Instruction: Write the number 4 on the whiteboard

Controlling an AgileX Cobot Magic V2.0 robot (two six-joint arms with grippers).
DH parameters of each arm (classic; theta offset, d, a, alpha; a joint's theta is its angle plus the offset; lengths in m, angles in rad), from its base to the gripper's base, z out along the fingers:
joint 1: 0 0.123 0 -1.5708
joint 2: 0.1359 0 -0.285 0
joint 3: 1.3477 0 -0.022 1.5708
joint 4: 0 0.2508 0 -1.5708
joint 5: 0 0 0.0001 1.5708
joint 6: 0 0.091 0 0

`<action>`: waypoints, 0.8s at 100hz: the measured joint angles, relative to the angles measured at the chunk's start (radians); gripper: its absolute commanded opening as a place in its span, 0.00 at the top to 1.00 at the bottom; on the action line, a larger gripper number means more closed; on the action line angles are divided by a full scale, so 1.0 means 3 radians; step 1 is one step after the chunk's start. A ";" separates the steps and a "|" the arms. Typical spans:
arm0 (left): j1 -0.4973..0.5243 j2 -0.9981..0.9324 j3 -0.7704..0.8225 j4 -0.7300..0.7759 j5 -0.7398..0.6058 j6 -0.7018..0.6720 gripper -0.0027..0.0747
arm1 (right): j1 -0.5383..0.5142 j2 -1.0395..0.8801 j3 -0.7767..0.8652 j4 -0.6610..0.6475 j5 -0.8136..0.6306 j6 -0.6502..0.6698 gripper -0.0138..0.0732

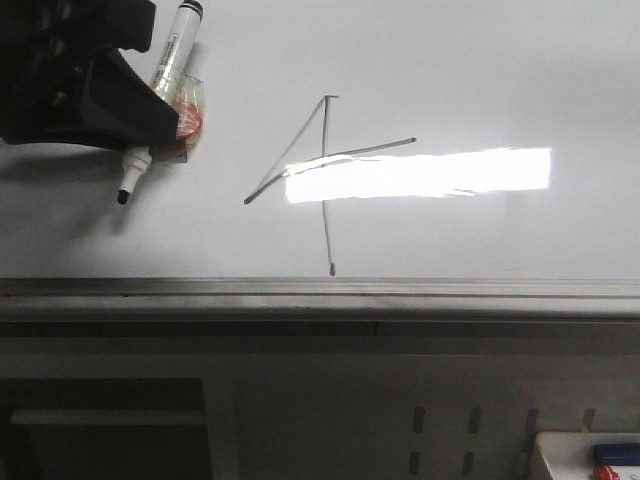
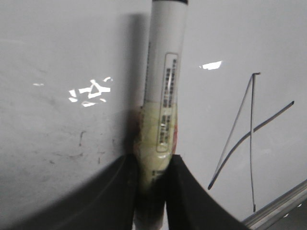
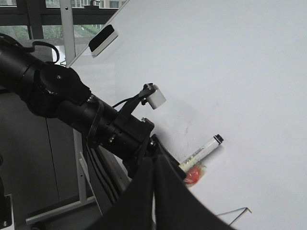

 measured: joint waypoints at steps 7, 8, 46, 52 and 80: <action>0.0000 0.0021 0.0000 -0.0021 0.0000 0.0000 0.99 | 0.0000 0.0000 0.0000 0.0000 0.0000 0.0000 0.91; 0.0000 0.0020 0.0000 -0.0020 0.0007 0.0000 0.99 | 0.0000 0.0000 0.0000 0.0000 0.0000 0.0000 0.91; -0.0025 0.0068 -0.0012 -0.0055 0.0010 -0.0007 0.57 | 0.0000 0.0000 0.0000 0.0005 0.0000 0.0000 0.91; -0.0029 0.0068 -0.0012 -0.0055 0.0017 -0.0007 0.57 | 0.0000 0.0000 0.0000 0.0005 -0.0008 0.0000 0.91; -0.0038 0.0036 -0.0026 -0.0061 0.0074 -0.0012 0.20 | 0.0000 0.0000 0.0000 0.0005 -0.0024 0.0000 0.91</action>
